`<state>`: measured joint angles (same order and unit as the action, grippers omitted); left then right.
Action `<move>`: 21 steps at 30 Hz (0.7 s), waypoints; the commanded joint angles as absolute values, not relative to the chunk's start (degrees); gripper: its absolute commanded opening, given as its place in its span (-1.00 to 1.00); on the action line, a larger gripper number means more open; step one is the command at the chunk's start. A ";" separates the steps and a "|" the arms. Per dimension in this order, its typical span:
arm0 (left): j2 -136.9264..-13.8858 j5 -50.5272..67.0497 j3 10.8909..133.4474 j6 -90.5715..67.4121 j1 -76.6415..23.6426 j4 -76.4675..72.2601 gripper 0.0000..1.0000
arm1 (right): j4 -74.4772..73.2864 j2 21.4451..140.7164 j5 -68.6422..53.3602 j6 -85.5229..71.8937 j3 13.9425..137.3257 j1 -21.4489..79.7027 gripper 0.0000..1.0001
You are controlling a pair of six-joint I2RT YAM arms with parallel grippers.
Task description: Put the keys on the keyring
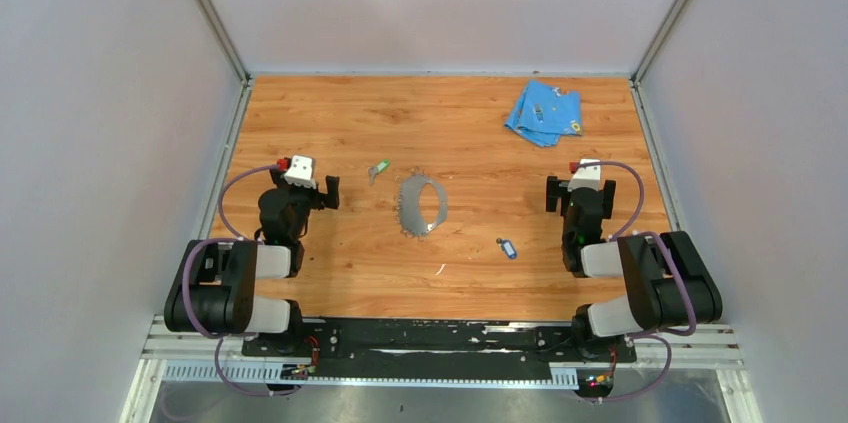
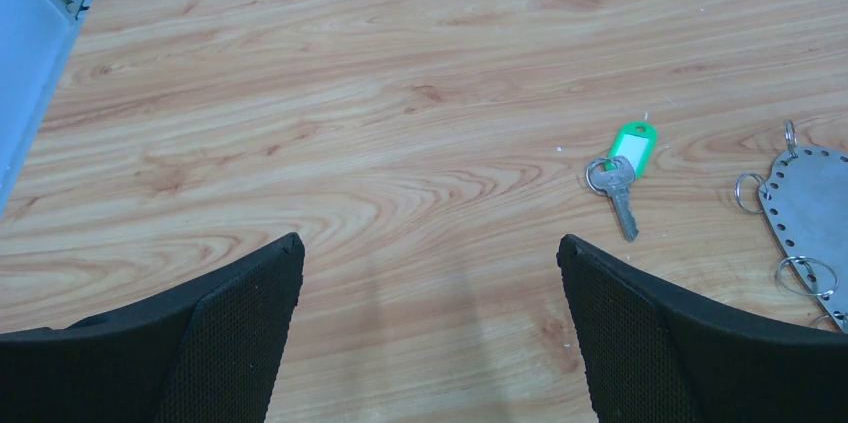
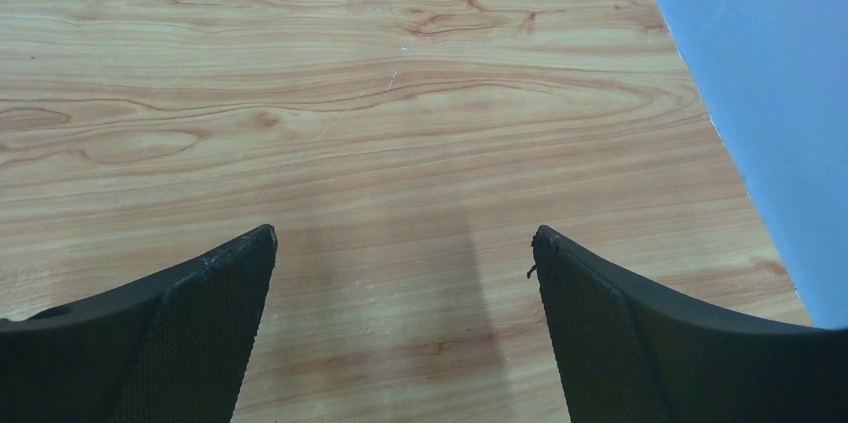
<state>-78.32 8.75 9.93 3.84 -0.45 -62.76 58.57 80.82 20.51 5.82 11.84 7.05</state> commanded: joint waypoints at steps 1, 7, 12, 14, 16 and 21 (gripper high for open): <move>-78.74 8.04 10.56 3.69 -0.18 -63.09 1.00 | 57.82 80.42 20.11 4.74 13.22 5.76 1.00; -78.58 7.67 10.48 3.76 -0.18 -63.64 1.00 | 36.36 73.14 20.32 5.63 22.93 7.11 1.00; -69.90 10.50 26.41 4.60 -0.18 -30.89 1.00 | 5.08 74.86 20.71 -26.36 45.47 4.74 1.00; -70.35 14.82 35.05 6.13 -0.18 -18.58 1.00 | 6.92 77.61 7.01 -33.62 47.85 1.29 1.00; -72.62 19.38 44.27 6.30 -0.18 -5.97 1.00 | 9.33 80.58 -1.51 -32.55 50.01 1.58 1.00; -83.91 25.87 62.78 9.34 -4.23 16.43 1.00 | -1.31 87.00 4.30 -20.52 59.70 11.23 1.00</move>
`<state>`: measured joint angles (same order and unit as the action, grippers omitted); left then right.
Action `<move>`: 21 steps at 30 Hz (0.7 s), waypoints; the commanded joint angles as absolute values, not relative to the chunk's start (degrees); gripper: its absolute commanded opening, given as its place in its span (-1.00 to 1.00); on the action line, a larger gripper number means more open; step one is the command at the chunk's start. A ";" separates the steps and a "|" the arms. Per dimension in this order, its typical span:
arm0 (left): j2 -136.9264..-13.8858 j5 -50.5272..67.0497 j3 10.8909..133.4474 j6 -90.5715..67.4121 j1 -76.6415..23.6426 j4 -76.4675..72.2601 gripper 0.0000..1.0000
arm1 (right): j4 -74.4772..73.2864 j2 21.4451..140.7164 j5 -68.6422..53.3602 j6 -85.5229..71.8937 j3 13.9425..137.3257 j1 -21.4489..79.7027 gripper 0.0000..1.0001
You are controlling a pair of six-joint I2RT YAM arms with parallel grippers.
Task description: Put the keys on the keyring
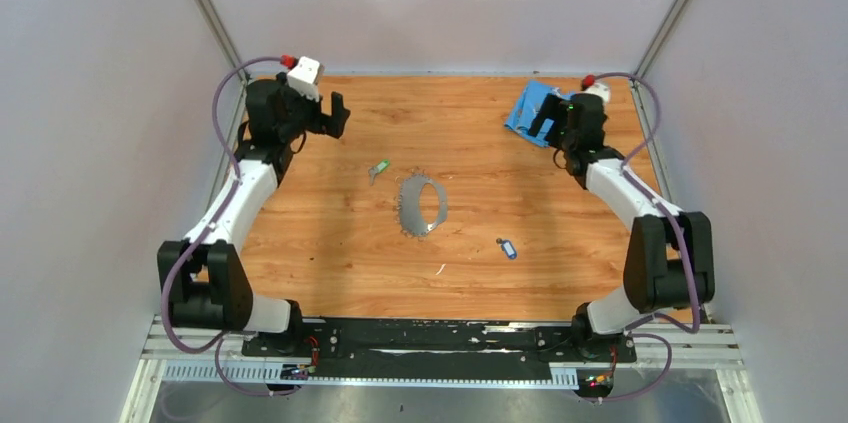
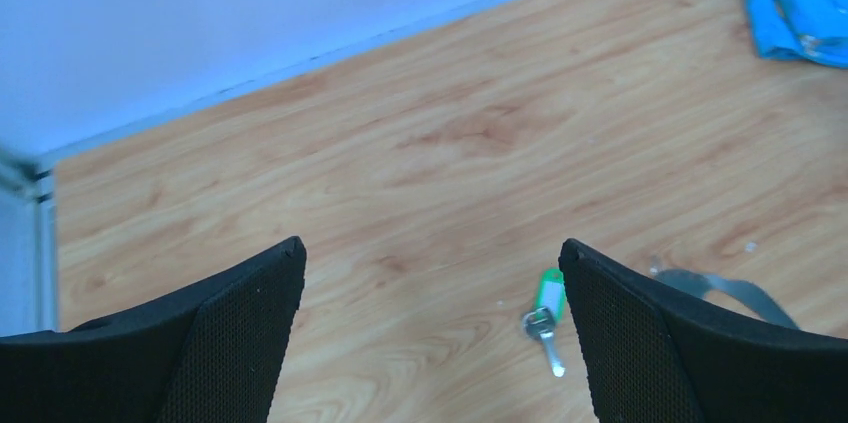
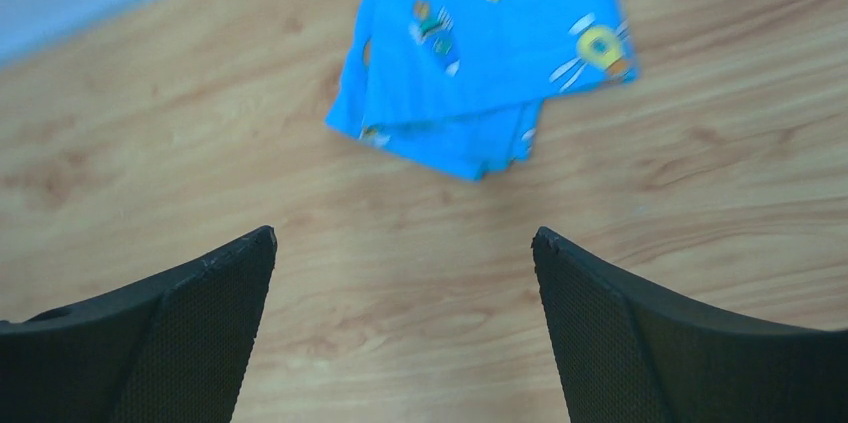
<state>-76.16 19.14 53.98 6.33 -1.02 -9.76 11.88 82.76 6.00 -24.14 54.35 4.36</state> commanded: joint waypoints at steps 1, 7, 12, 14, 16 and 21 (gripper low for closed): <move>-86.01 25.62 64.88 9.88 -6.00 17.72 1.00 | -2.11 87.26 5.48 -19.03 60.12 13.26 0.99; -99.09 25.58 74.85 7.80 -13.71 19.05 1.00 | -0.50 85.21 3.97 -15.48 56.25 21.04 0.90; -107.79 25.74 80.52 4.16 -18.01 18.78 1.00 | 0.96 82.07 1.72 -14.80 52.86 22.35 0.91; -109.76 24.32 80.91 1.98 -19.40 17.34 0.97 | 0.53 81.09 1.50 -14.24 52.06 22.40 0.92; -111.23 23.04 80.69 0.31 -20.22 15.68 0.91 | 0.27 80.46 1.82 -13.81 51.50 22.41 0.92; -113.21 22.98 80.31 -2.78 -22.15 14.31 0.62 | 0.25 80.62 1.45 -13.45 50.91 22.39 0.90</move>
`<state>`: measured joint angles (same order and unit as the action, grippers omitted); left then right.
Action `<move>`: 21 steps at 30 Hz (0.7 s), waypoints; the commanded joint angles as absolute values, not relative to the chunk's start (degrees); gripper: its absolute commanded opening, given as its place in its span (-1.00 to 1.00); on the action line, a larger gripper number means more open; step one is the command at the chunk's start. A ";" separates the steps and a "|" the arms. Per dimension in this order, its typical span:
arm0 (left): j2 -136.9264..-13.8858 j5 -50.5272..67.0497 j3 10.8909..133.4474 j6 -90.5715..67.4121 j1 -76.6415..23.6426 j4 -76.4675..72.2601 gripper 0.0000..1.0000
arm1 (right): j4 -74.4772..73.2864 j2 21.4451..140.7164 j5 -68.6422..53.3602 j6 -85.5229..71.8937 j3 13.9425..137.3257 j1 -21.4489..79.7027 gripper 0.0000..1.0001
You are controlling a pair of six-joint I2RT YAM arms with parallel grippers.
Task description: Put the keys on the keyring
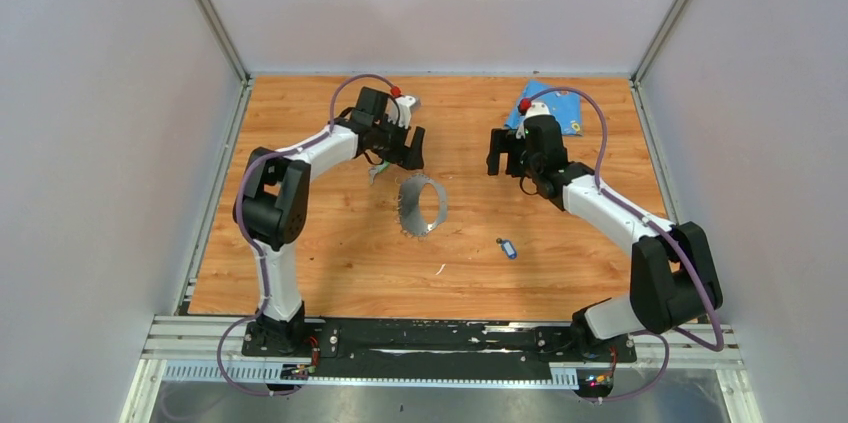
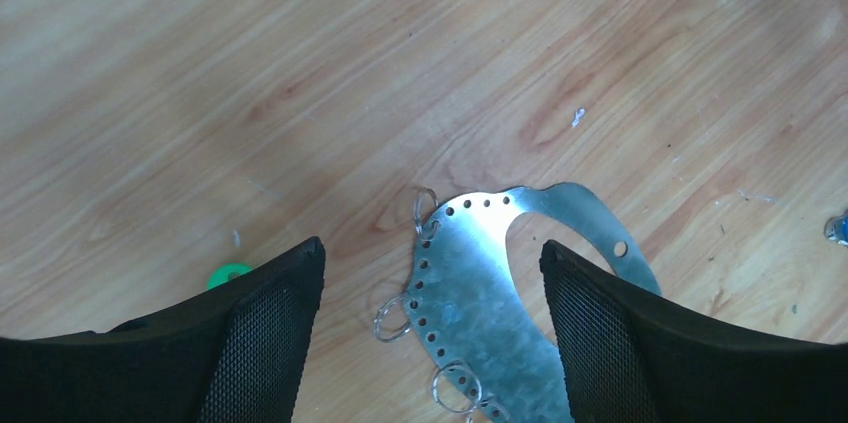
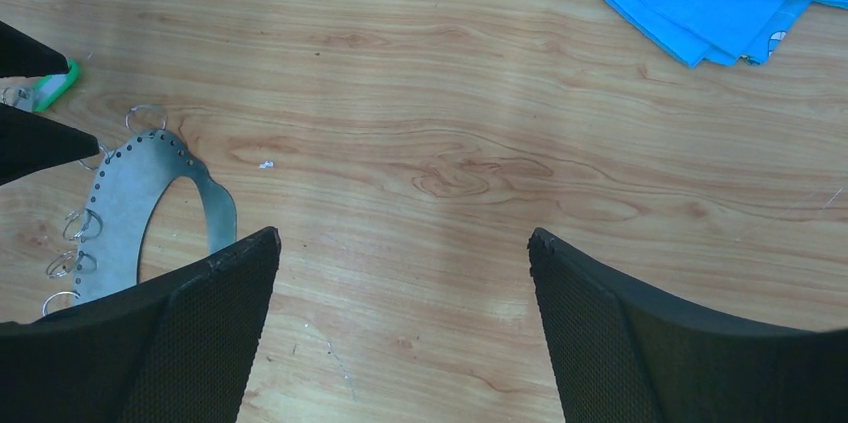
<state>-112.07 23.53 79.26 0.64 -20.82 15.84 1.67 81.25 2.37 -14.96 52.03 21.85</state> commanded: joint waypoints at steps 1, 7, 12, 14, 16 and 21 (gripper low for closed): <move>-113.35 22.76 80.12 -2.74 -22.67 13.95 0.54 | 0.24 80.80 1.30 -13.39 50.78 22.40 0.89; -115.83 20.27 80.74 -3.33 -23.84 13.41 -0.01 | 0.18 81.68 0.89 -13.19 51.27 22.29 0.77; -116.54 18.09 80.33 -3.96 -23.85 13.57 -0.10 | 0.23 81.06 -1.03 -12.57 51.55 22.32 0.75; -116.56 18.07 80.01 -4.55 -23.90 13.45 -0.08 | 0.25 81.10 -1.38 -12.43 51.72 22.32 0.75; -116.83 18.24 79.90 -4.94 -23.98 13.40 -0.05 | 0.26 81.12 -1.64 -12.48 51.90 22.32 0.74; -118.31 19.16 80.06 -5.91 -24.16 13.54 -0.07 | 0.26 81.21 -2.11 -12.80 51.94 22.32 0.72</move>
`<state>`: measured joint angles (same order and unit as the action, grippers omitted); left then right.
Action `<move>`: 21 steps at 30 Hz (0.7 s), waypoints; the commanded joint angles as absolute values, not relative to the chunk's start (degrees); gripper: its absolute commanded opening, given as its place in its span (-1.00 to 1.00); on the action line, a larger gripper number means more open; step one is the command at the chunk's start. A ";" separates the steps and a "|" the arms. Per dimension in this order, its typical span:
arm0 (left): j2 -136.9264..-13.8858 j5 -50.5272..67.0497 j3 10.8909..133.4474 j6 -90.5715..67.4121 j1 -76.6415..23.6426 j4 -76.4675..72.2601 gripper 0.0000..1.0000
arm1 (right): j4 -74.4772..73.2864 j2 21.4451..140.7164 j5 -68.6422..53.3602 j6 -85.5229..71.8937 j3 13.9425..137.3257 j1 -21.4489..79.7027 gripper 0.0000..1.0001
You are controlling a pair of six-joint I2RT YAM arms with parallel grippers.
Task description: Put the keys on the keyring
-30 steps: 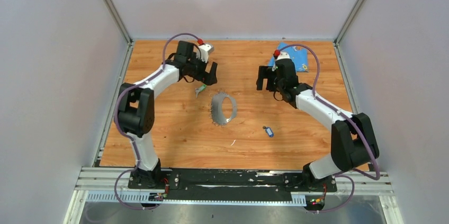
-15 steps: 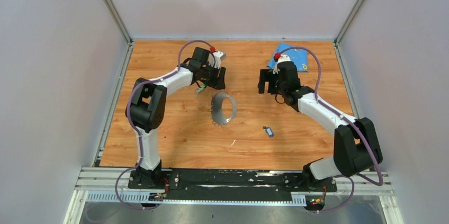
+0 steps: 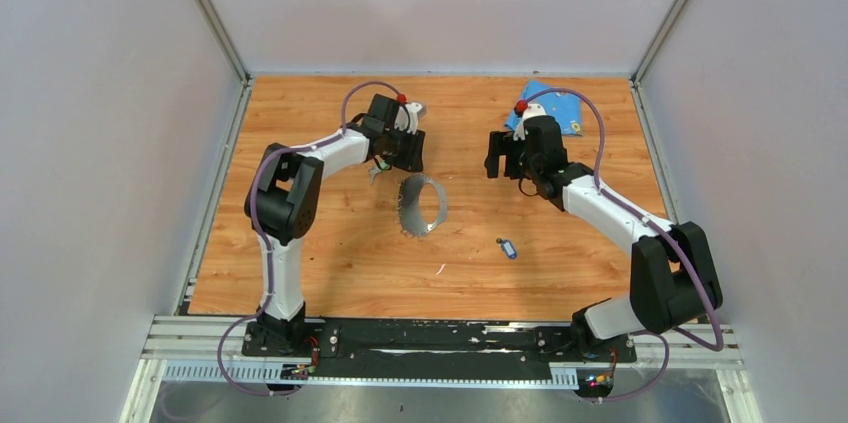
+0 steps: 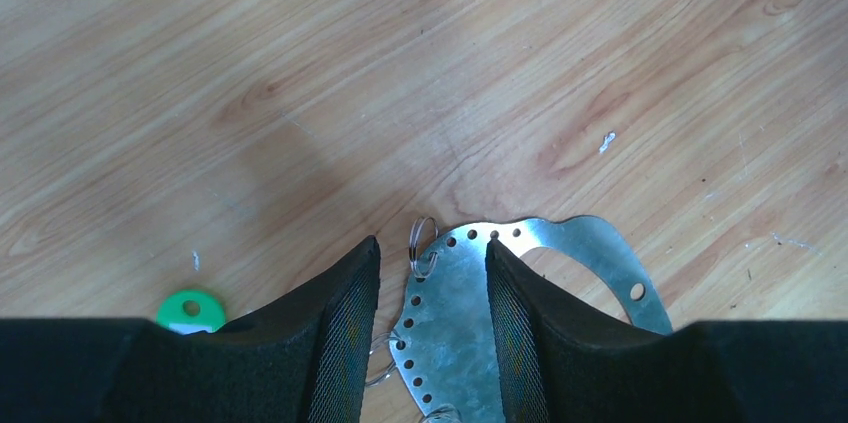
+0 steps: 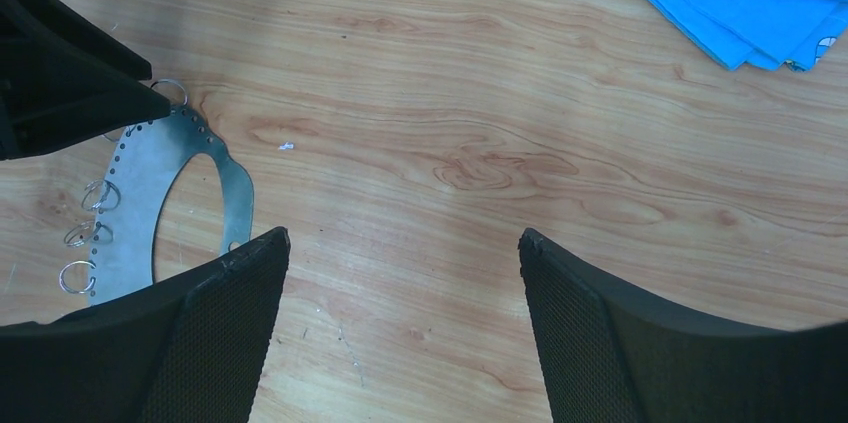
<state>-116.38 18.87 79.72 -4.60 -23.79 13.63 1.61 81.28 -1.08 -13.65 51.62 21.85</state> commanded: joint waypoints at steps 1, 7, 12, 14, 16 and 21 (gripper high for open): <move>-118.58 19.24 80.19 -6.03 -24.24 13.72 -0.08 | 0.22 81.21 -2.11 -12.82 51.87 22.32 0.72; -119.12 16.91 80.13 -5.90 -24.35 14.91 -0.21 | 0.29 80.87 -2.02 -12.71 51.85 22.32 0.69; -119.42 16.63 79.76 -6.16 -24.35 14.84 -0.39 | 0.36 80.60 -2.11 -12.74 51.85 22.28 0.66; -119.55 17.01 80.02 -6.85 -24.35 14.57 -0.64 | 0.27 80.51 -2.19 -12.81 51.77 22.32 0.62; -119.47 17.89 80.22 -7.42 -24.35 13.90 -0.96 | 0.28 80.37 -2.20 -12.89 51.73 22.31 0.59; -119.66 21.98 82.62 -7.02 -24.43 14.62 -1.00 | 0.34 80.24 -3.48 -13.17 52.09 22.32 0.49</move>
<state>-118.26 18.74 79.99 -7.09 -23.94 13.45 1.61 81.25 -1.80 -13.67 51.62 21.85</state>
